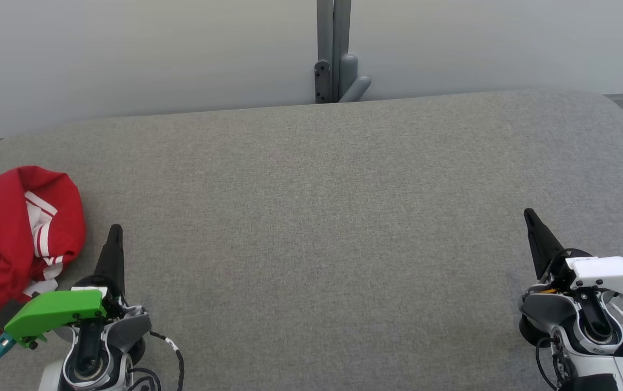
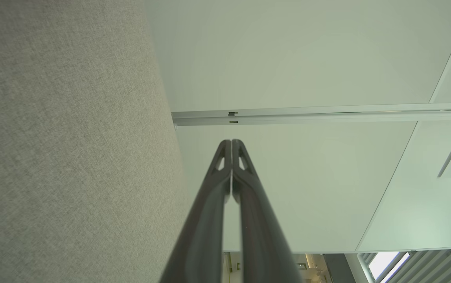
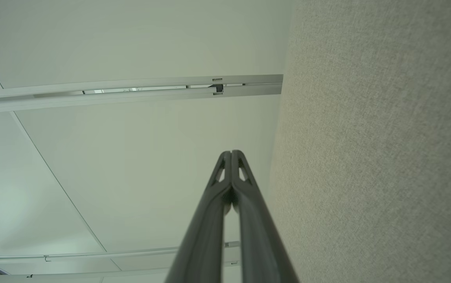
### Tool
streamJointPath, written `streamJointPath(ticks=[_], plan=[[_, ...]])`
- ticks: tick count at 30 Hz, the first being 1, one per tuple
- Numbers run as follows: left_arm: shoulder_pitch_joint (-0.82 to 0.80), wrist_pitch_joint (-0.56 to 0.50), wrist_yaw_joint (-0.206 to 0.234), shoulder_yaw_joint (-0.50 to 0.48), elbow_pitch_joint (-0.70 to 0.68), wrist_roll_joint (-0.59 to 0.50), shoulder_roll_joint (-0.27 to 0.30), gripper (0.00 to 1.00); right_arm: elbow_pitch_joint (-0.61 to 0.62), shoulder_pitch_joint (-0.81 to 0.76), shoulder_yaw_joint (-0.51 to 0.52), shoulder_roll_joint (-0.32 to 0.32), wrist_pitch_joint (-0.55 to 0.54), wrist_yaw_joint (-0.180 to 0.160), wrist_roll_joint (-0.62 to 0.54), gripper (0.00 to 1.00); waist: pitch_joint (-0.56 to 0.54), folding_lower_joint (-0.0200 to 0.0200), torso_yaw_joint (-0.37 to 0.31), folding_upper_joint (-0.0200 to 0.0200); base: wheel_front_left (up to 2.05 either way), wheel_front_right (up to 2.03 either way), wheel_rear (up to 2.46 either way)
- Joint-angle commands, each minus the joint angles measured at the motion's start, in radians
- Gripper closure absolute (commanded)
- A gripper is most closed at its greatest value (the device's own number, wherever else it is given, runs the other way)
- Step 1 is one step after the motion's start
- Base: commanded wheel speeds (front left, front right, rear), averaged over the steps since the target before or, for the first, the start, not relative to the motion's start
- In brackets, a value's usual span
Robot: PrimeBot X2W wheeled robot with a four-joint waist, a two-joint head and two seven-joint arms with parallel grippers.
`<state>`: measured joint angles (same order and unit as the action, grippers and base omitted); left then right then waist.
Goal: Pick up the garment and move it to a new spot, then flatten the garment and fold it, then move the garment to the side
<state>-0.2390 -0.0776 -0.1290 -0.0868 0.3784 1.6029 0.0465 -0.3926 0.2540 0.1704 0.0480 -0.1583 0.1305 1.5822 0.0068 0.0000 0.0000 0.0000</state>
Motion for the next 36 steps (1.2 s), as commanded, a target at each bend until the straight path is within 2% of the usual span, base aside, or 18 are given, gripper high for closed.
streamJointPath(ticks=[1,36], plan=[[-0.014,0.001,-0.004,-0.001,0.001,0.005,0.007,1.00,-0.001,0.009,0.002,0.005,-0.002,0.000,0.003,1.00,0.000,0.0000,0.000,0.0000,0.00,0.00,0.00],[-0.014,0.001,-0.004,-0.001,0.001,0.005,0.007,1.00,-0.001,0.009,0.002,0.005,-0.002,0.000,0.003,1.00,0.000,0.0000,0.000,0.0000,0.00,0.00,0.00]])
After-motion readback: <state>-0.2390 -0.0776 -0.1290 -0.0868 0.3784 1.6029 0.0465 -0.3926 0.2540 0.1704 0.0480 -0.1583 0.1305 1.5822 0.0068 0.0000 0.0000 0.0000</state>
